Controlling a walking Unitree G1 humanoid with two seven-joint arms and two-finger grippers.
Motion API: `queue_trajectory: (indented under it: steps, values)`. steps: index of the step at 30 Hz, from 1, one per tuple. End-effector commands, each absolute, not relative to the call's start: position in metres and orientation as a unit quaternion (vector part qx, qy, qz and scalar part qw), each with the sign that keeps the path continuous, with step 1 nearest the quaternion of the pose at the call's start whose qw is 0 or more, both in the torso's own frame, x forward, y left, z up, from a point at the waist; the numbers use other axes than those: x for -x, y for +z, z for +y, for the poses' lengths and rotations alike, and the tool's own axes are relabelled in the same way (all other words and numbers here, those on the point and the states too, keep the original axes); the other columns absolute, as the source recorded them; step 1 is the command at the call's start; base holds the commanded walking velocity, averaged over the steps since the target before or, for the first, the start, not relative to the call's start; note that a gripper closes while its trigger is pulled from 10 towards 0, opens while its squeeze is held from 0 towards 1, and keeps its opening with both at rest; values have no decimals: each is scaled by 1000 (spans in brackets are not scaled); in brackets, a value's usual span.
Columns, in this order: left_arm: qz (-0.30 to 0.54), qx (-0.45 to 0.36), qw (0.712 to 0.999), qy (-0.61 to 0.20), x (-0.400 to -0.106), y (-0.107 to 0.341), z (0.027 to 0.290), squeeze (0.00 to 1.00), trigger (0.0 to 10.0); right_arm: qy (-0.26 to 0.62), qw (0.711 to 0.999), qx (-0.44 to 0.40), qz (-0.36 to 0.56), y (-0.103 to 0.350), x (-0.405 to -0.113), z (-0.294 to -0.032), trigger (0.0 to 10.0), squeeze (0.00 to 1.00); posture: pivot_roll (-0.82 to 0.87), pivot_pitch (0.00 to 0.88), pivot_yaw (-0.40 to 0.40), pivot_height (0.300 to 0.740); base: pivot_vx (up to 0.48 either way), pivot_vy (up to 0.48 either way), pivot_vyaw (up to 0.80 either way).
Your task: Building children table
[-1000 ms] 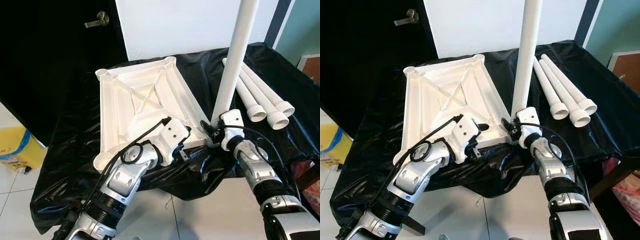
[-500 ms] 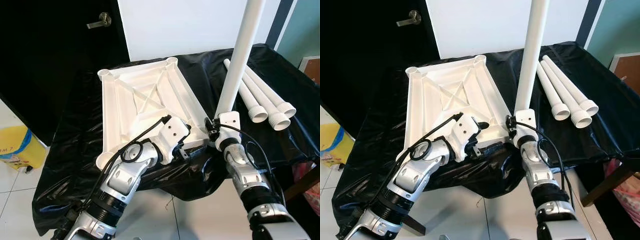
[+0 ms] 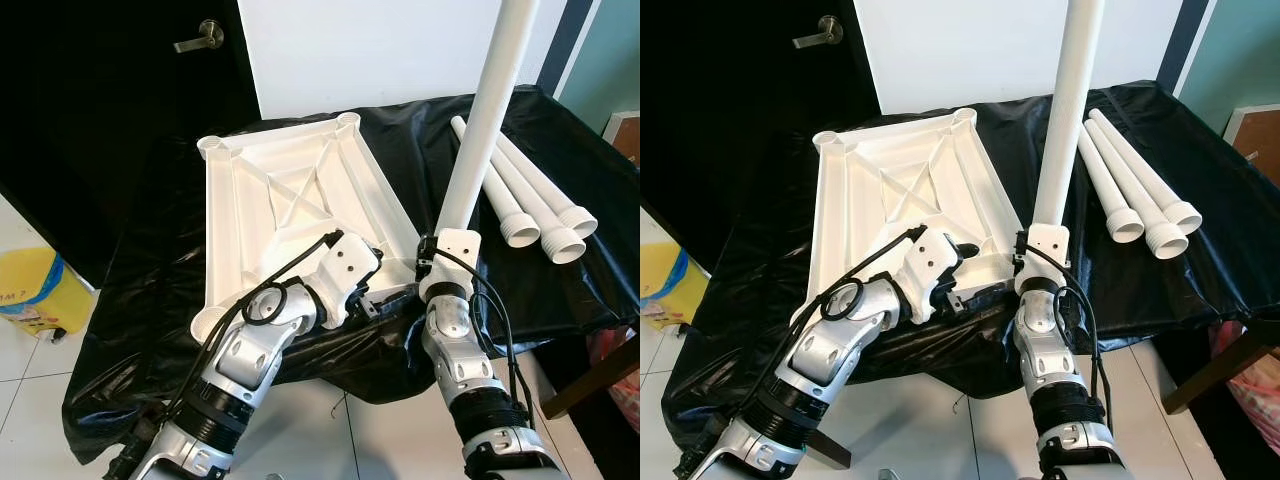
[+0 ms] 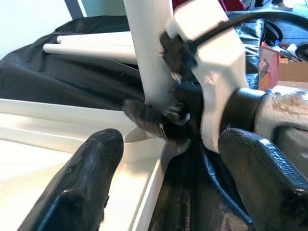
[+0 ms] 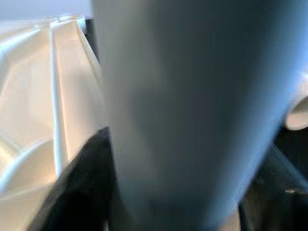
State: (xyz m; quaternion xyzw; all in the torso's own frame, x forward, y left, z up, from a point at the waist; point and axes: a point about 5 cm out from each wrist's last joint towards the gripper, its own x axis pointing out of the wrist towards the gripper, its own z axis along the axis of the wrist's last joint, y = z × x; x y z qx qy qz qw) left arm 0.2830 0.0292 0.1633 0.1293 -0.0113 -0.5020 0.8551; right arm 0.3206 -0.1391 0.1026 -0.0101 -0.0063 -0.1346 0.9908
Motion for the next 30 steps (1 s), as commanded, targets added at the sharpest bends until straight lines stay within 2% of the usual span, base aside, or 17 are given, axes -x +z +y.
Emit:
queue_trajectory:
  steps: [1, 7, 8, 9, 19, 22, 30]
  values:
    - [-5, -133, 854, -503, -284, 160, 30, 0, 10000, -148, 989, 12, 25, 90, -316, -144, 10000, 1000, -159, 0, 42, 740, 0, 0, 0]
    - [-5, -132, 855, -502, -284, 160, 30, 0, 10000, -130, 991, 12, 4, 98, -315, -145, 10000, 1000, -161, 0, 36, 740, 0, 0, 0]
    - [-5, -132, 855, -502, -285, 160, 30, 0, 10000, -117, 993, 15, 0, 99, -315, -145, 10000, 902, -162, 0, 36, 740, 0, 0, 0]
    - [-5, -132, 855, -501, -285, 160, 30, 0, 10000, -105, 994, 15, -4, 100, -314, -146, 10000, 0, -164, 0, 35, 740, 0, 0, 0]
    - [-6, -132, 856, -499, -286, 161, 31, 0, 10000, -21, 999, 31, -36, 110, -316, -153, 10000, 0, -170, 0, 39, 740, 0, 0, 0]
    - [-6, -132, 856, -500, -287, 161, 30, 0, 10000, 37, 997, 45, -44, 117, -323, -159, 10000, 0, -174, 0, 41, 740, 0, 0, 0]
    - [-7, -133, 857, -498, -288, 161, 31, 0, 10000, 51, 996, 58, -44, 118, -323, -162, 10000, 0, -167, 0, 37, 740, 0, 0, 0]
